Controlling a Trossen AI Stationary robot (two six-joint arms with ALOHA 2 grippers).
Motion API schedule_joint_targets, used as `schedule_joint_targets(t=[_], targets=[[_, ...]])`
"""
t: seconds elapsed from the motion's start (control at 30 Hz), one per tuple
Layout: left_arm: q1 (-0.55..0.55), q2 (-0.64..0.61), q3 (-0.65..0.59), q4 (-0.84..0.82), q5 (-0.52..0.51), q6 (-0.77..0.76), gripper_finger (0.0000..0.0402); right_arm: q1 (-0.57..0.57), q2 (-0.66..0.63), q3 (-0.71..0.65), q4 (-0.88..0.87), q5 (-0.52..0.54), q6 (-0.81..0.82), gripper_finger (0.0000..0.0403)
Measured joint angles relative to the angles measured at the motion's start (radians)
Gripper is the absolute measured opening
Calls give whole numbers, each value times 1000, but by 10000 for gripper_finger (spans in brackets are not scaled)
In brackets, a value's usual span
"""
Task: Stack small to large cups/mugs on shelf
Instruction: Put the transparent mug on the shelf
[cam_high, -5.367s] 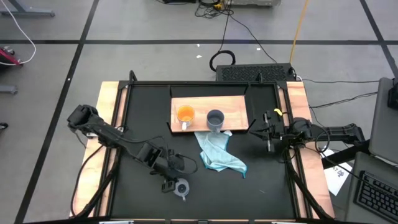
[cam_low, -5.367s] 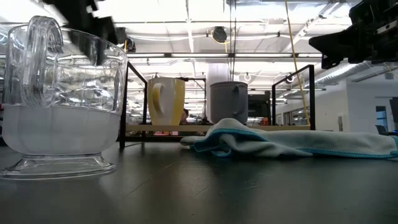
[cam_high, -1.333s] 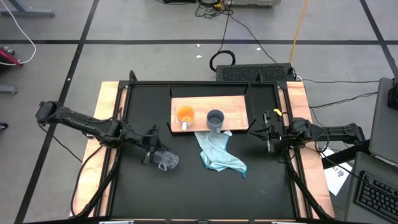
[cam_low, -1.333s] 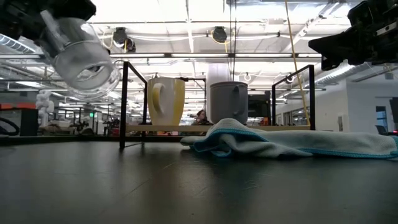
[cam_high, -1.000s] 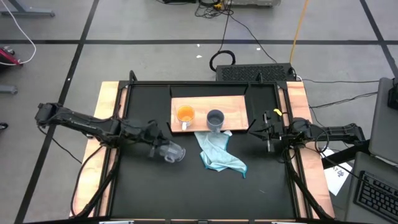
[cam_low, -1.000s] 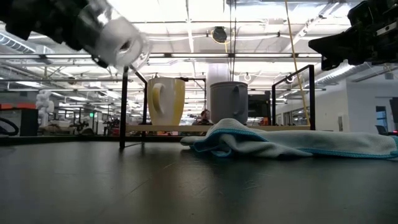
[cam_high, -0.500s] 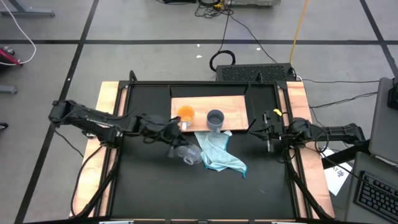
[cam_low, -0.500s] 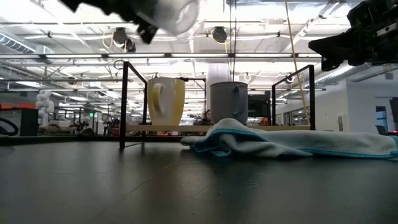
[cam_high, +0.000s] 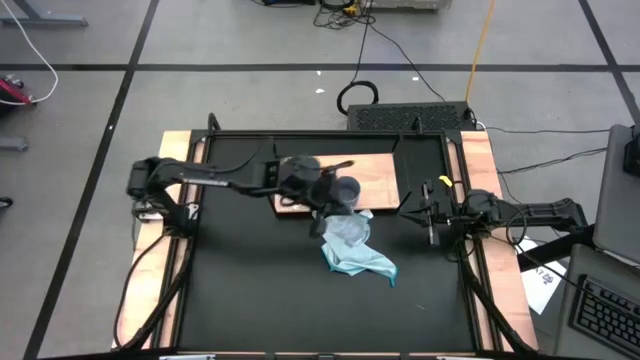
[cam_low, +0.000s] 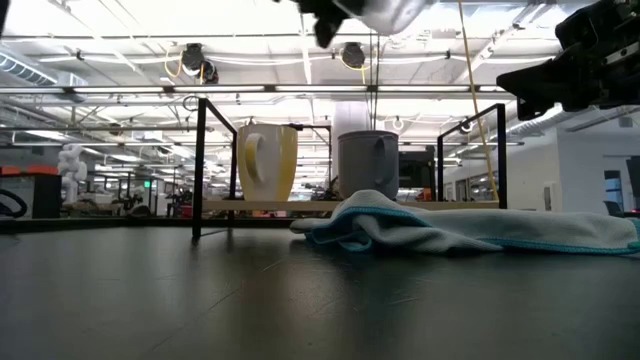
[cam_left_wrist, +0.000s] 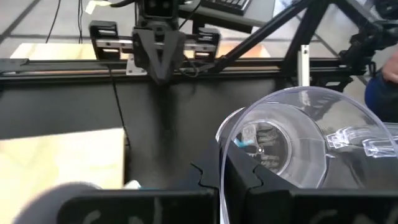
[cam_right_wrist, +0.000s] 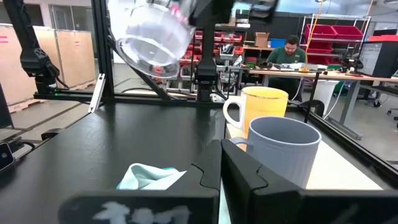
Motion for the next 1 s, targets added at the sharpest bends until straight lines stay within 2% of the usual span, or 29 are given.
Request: schedule_joint_targets(t=[0.2,0.47,0.7,1.0], targets=[[52,161,265,-144,66,47,0,0,0,0,0,0,0,0],[124,333,509,-248,76,86,0,0,1,0,0,0,0,0],[191,457,640,-287,128,96,0,0,2,0,-15,0,0,0],[256,484,687,-333,137,120,0,0,2,0,-21,0,-1,0]])
